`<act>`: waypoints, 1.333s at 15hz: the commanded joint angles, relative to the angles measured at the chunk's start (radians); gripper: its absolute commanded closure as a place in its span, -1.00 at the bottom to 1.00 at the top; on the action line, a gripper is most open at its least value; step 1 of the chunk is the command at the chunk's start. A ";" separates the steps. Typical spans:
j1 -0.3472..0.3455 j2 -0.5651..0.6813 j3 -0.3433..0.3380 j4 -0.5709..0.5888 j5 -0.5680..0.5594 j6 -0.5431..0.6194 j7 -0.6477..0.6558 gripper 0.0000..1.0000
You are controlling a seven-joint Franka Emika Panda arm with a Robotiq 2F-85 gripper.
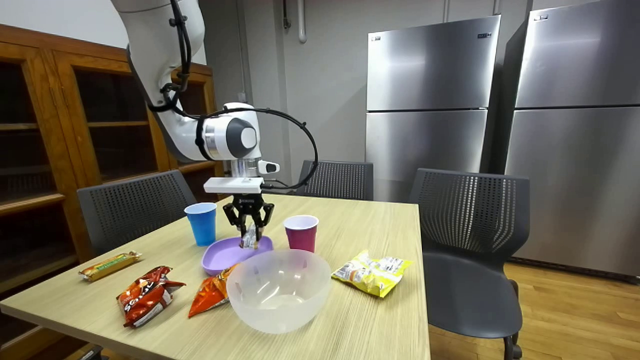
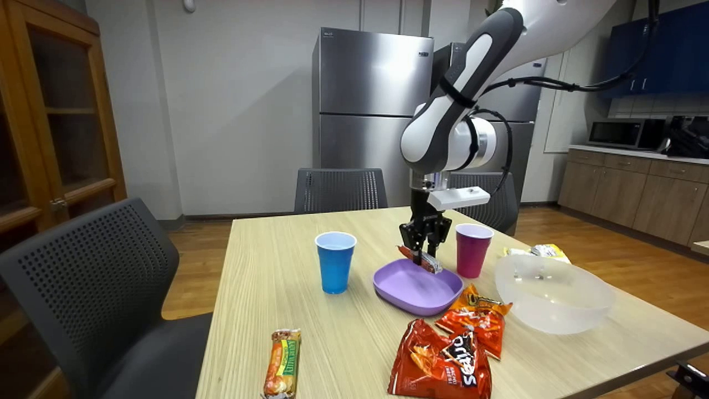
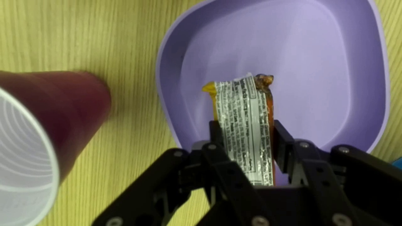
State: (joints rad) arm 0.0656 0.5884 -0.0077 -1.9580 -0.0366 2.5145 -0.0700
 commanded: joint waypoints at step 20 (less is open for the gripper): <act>0.005 -0.087 -0.028 -0.027 -0.032 -0.072 0.075 -1.00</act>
State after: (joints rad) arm 0.0649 0.5749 -0.0289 -1.9577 -0.0464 2.4890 -0.0430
